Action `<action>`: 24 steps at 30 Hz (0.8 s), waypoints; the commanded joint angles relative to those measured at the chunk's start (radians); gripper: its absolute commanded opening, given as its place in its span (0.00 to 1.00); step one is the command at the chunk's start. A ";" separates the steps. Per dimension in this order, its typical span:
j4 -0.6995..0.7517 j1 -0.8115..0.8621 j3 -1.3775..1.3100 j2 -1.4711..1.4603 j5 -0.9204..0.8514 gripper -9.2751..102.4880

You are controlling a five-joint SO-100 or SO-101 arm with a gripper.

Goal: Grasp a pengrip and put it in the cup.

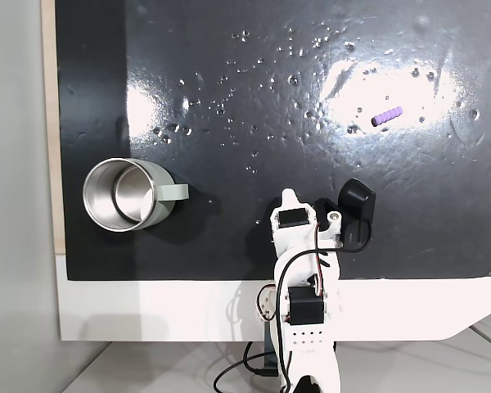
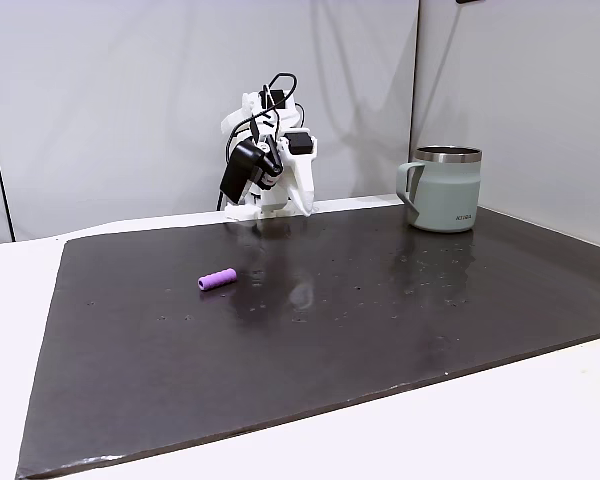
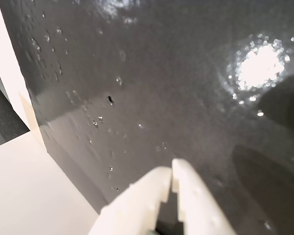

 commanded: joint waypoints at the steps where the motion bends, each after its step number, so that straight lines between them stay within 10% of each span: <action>1: -0.041 0.020 -0.008 0.005 0.038 0.08; 24: -0.052 0.084 -0.143 -0.137 -0.210 0.08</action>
